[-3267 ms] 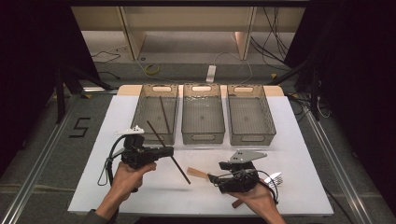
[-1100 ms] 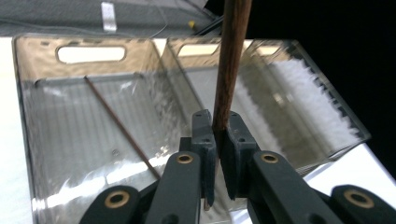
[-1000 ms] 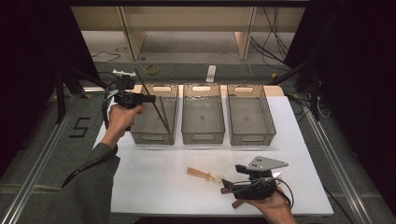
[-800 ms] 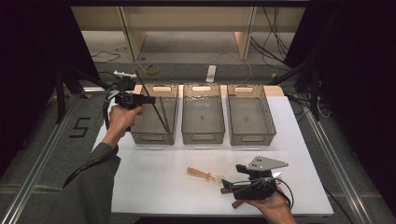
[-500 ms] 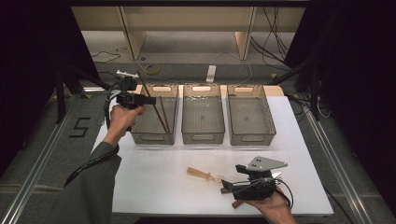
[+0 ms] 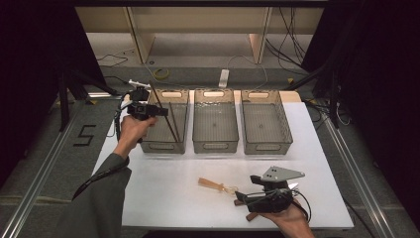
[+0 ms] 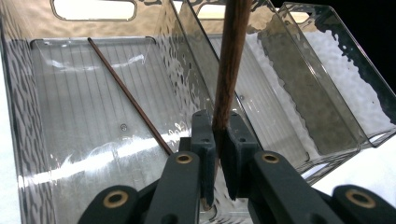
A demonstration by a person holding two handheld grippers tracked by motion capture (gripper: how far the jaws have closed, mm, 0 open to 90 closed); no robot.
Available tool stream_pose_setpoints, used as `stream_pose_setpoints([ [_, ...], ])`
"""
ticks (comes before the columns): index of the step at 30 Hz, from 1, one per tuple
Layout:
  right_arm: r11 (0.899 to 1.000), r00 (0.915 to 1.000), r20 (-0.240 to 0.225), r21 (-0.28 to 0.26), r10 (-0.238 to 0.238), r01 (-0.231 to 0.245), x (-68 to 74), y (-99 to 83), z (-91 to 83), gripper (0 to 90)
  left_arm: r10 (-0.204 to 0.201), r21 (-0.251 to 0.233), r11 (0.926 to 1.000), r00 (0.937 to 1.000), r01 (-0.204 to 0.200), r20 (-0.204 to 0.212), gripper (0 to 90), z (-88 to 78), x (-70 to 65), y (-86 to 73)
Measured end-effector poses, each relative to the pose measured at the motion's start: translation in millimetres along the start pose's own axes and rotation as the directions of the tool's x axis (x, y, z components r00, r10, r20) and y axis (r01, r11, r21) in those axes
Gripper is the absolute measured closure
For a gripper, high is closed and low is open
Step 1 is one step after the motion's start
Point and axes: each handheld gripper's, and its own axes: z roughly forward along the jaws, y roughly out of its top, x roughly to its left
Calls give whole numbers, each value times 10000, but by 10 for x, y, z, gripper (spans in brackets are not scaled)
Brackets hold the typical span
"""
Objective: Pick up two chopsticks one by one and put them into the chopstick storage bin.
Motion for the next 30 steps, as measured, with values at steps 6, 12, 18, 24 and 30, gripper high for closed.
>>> stream_pose_setpoints([
  [6,10000,10000,8,24,-17,17,8,-1,6,258,-39,275,9996,10000,41,-67,833,43,8,-20],
  [12,10000,10000,3,27,-25,25,3,-1,1,259,-126,581,9982,9997,137,-188,818,111,20,-33],
  [18,10000,10000,-12,5,-26,26,5,-1,-2,259,-139,541,9984,9986,167,-517,677,142,13,-24],
  [24,10000,10000,-34,9,-27,27,5,-3,-1,259,-91,505,9987,9980,123,-624,533,136,-21,-9],
  [30,10000,10000,-17,5,-6,6,2,-3,-3,259,135,219,9997,9988,-125,-475,438,62,-80,-6],
])
